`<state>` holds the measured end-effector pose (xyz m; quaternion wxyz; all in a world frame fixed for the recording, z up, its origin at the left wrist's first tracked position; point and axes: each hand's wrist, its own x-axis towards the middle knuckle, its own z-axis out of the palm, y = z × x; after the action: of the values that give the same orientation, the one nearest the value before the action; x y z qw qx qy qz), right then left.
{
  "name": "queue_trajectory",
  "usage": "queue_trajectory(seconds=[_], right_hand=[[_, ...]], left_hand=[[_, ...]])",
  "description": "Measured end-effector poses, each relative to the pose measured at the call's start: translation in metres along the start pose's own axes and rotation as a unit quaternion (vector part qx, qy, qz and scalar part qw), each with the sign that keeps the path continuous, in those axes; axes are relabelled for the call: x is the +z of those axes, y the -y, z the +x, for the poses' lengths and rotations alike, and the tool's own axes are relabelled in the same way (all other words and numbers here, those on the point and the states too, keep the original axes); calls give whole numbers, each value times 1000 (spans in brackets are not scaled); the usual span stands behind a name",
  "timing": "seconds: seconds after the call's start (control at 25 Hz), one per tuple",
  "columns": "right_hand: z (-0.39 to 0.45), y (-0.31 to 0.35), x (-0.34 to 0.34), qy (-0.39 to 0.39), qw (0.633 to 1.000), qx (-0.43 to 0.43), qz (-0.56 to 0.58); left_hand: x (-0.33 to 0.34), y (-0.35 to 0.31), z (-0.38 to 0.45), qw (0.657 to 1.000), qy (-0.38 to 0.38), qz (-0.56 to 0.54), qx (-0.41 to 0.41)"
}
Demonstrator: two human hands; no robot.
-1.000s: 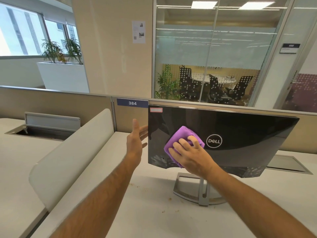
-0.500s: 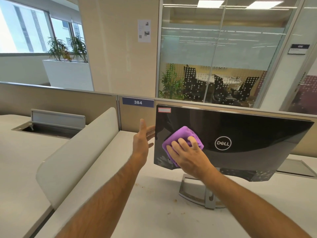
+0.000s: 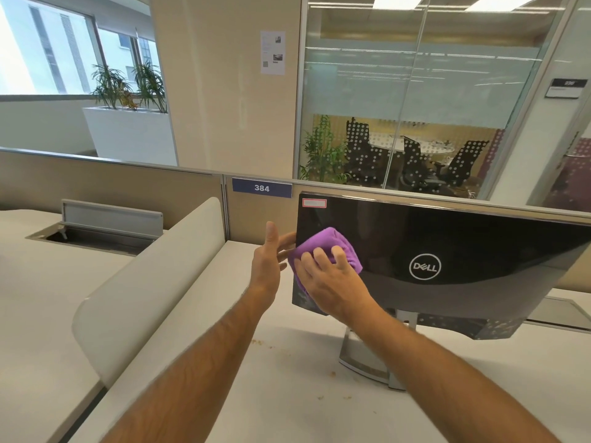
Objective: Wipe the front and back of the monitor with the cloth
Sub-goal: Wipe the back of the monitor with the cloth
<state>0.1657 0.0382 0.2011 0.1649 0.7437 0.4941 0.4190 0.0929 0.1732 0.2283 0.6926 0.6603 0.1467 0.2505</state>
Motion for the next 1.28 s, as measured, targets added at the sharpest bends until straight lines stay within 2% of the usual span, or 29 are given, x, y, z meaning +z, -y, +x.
queue_trajectory(seconds=[0.2, 0.48, 0.68, 0.96, 1.04, 1.16, 1.28], right_hand=[[-29, 20, 7, 99, 994, -55, 3], [-7, 10, -1, 35, 999, 14, 5], [-18, 30, 5, 105, 994, -20, 8], [6, 4, -8, 7, 998, 58, -1], [2, 7, -5, 17, 998, 52, 5], [-12, 23, 4, 73, 997, 6, 14], [-17, 34, 8, 106, 994, 5, 28]], left_hand=[[3, 1, -1, 999, -1, 29, 18], [3, 2, -1, 1000, -1, 20, 13], [3, 1, -2, 999, -5, 28, 14], [1, 1, 1, 998, -25, 49, 31], [1, 0, 2, 998, -23, 53, 31], [2, -1, 0, 998, -24, 57, 27], [2, -1, -1, 998, -24, 52, 23]])
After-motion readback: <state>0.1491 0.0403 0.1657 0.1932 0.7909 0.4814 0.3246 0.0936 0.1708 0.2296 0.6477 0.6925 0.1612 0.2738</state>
